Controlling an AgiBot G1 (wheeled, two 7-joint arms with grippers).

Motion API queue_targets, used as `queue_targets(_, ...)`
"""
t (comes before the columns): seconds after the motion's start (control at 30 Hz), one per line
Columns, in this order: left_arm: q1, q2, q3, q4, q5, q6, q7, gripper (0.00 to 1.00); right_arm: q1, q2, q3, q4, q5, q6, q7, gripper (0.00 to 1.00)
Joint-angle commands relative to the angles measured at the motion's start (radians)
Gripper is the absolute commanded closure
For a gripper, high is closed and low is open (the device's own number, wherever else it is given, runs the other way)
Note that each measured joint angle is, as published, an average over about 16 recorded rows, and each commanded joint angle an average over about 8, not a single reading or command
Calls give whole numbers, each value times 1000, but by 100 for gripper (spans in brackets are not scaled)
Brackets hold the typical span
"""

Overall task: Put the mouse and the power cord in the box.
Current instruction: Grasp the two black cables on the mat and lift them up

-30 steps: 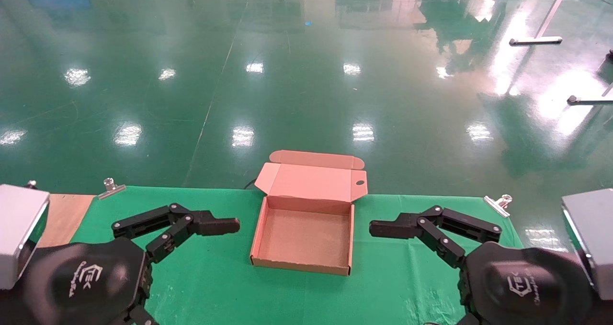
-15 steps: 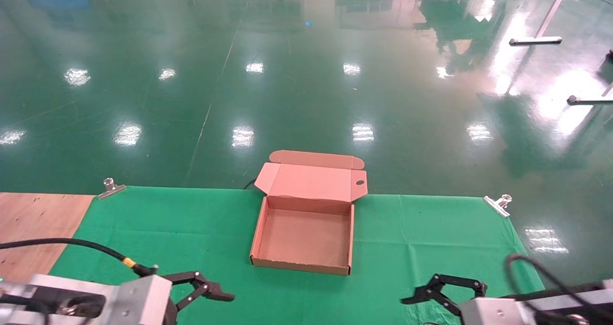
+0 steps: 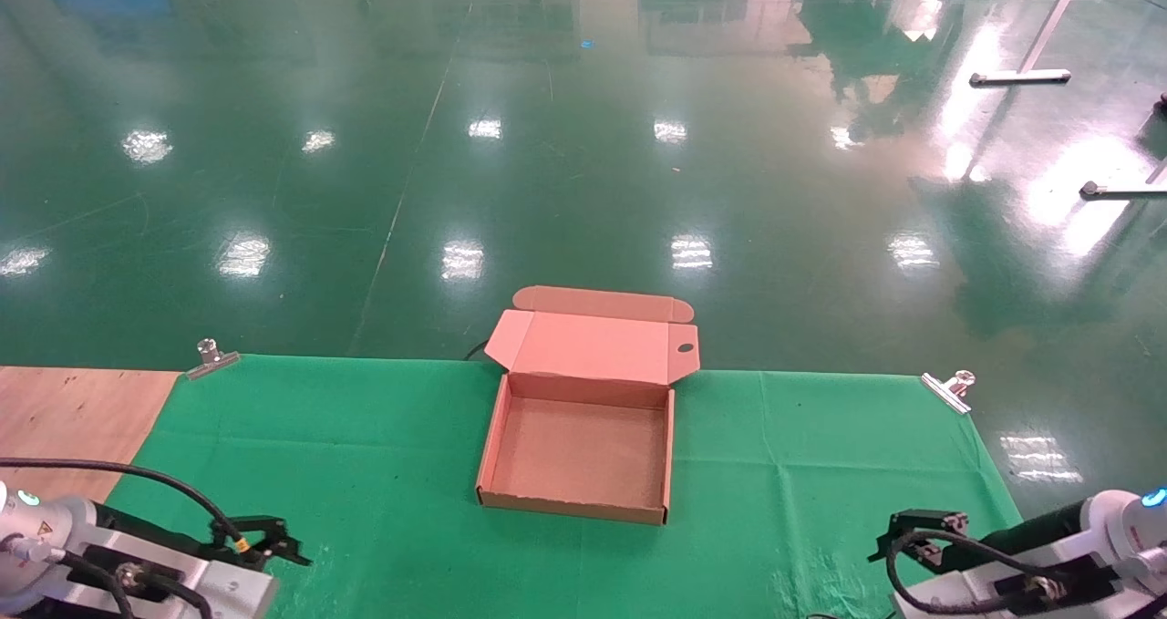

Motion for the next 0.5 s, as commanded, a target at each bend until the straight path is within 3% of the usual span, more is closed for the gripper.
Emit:
queue_targets(0.03, -21, 17, 24, 61, 57, -12, 58, 0, 3, -11, -18, -21, -43, 16, -11, 0)
queue_targets(0.23, -35, 81, 69, 234, 150, -97, 185, 0, 7, -91, -47, -169, -105, 79, -85, 0)
queue_targets(0.5, -48, 153, 84, 431, 187, -216, 307, 0, 26, -206, -77, -403, -141, 139, -209, 0)
